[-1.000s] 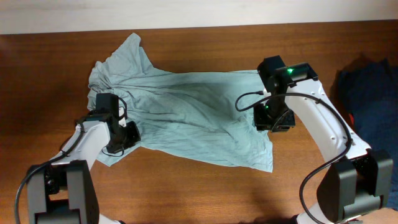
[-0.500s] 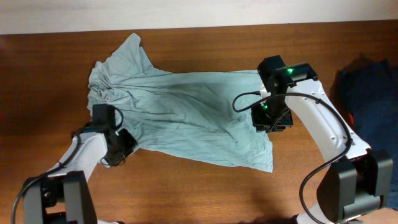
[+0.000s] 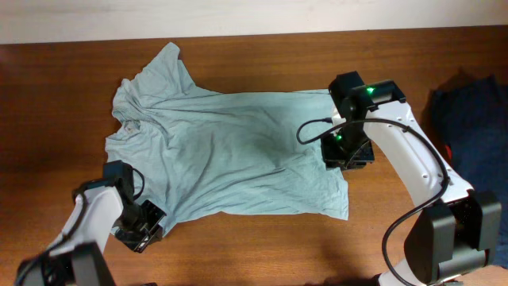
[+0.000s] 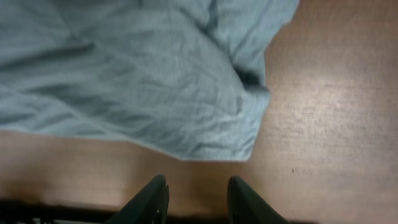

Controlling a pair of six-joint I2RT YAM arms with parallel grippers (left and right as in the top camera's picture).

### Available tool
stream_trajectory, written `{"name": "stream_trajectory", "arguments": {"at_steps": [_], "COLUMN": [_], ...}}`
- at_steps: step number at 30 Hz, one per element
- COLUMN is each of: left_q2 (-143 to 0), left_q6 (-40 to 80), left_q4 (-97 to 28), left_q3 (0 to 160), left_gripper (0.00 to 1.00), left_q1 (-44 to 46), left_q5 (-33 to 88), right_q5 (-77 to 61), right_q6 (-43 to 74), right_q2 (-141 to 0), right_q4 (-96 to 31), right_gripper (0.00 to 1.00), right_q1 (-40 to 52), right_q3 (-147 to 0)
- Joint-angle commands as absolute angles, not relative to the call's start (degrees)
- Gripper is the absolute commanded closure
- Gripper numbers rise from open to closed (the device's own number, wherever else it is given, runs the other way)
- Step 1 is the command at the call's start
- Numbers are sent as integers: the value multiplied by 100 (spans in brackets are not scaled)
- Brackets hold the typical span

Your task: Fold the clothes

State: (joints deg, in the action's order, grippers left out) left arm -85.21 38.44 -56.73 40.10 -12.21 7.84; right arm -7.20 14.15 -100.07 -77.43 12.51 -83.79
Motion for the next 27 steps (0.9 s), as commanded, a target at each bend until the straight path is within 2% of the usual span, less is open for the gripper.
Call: {"name": "stream_trajectory", "arguments": {"at_steps": [1,7,10,11,20,27], "left_q2": [-7999,-7808,-7808,-7808,-7808,-7808], "left_q6": [3715,3607,3350,3260,2982,2733], "left_q4": [-5793,-5470,-5227,-5159,-4908,-4845], "left_q3": [4010,4010,4010,4010,4010,4010], "left_gripper": [100,100,100,100,100,100], "left_q1": [-1253,-1253,-1253,-1253,-1253,-1249], "left_q5": [287,252,252,255,233,211], "right_q5": [-797,-843,-821,-825,-1841,-1933], "right_q6": [1743,1750,2139,2285,2534,3277], "right_q2": [-10132,-10147,-10147,-10147,-10147,-10147], "right_q4": [-7703,-8007,-7581,-7485,-6982,-6060], "right_gripper": [65,64,38,36,35,35], "right_q1": [1273,1271,1232,1201,1090,1083], "right_q3": [-8241,-7671,-7065,-6888,-6064,-5282]}}
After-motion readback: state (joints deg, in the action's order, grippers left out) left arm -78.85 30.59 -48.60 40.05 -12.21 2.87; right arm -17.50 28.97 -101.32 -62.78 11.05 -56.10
